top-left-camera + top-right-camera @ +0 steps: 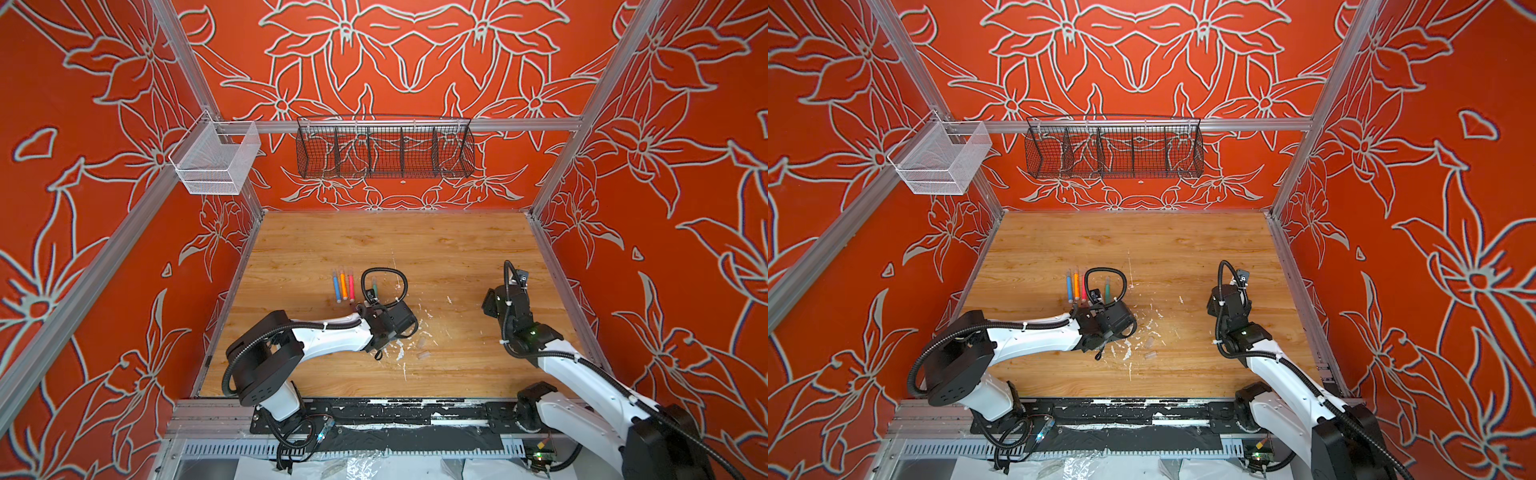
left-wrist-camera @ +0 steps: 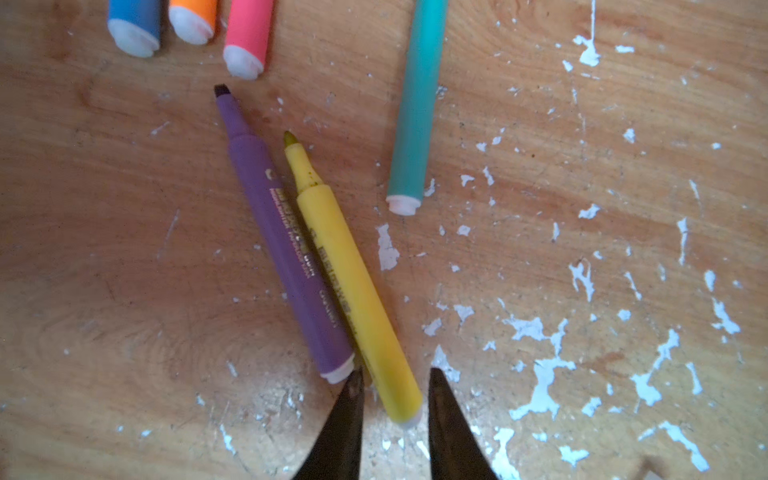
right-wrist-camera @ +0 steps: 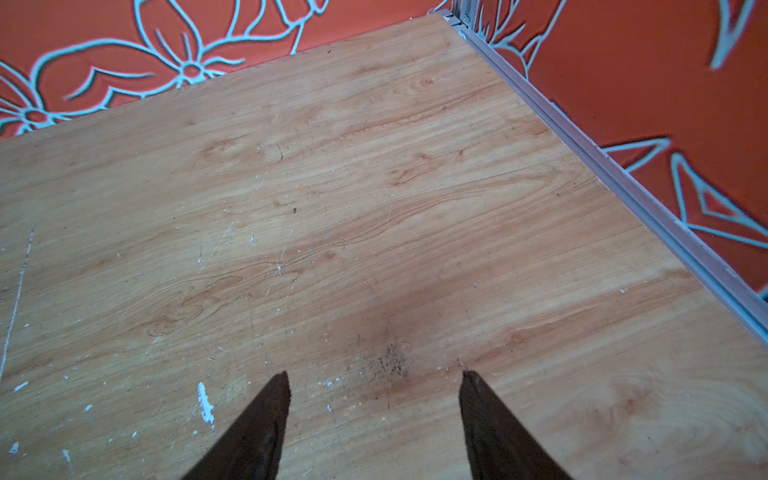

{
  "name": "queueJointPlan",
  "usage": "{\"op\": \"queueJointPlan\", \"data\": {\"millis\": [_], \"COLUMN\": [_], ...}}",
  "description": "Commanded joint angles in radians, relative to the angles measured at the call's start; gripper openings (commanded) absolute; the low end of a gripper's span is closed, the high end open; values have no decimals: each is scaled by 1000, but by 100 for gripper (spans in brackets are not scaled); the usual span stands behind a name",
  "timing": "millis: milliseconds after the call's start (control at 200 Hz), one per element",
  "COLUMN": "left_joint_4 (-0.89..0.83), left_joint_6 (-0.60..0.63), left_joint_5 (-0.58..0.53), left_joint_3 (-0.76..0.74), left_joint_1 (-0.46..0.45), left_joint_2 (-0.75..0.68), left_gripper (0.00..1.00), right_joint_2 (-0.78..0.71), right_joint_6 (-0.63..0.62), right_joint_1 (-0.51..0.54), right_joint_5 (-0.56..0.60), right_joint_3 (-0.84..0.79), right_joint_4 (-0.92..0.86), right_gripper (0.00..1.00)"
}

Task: Insert the pens into the pen caps
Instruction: 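Lower the left gripper onto the yellow marker and close on it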

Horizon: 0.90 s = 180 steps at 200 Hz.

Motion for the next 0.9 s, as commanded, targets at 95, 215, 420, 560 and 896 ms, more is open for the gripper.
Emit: {"op": "queueJointPlan", "data": {"millis": [95,215,420,560,896], "left_joint_4": [-80,-100,-98,-121,-166], "left_joint_6": [-61,-81,-79,-87,-129], "left_joint_5": [-44,-49,-51,-55,-94], "left_joint_3": [31,44,70,97,97], "left_joint_1": [-9,-9,-9,-9,-9], "left_joint_2": [49,76,129,167,185], "left_gripper": [25,24,24,23,32], "right_joint_2": [-3,-3,-4,-6,-5], "right_joint_6": [-10,-10,-10,-10,-11], "right_joint_1": [-5,-5,-6,-5,-5], "right_joint_5": [-6,-6,-9,-7,-10], "right_joint_3": [-9,-9,-9,-9,-10], "right_joint_4": [13,13,13,13,13], "right_gripper": [66,66,66,66,67]}}
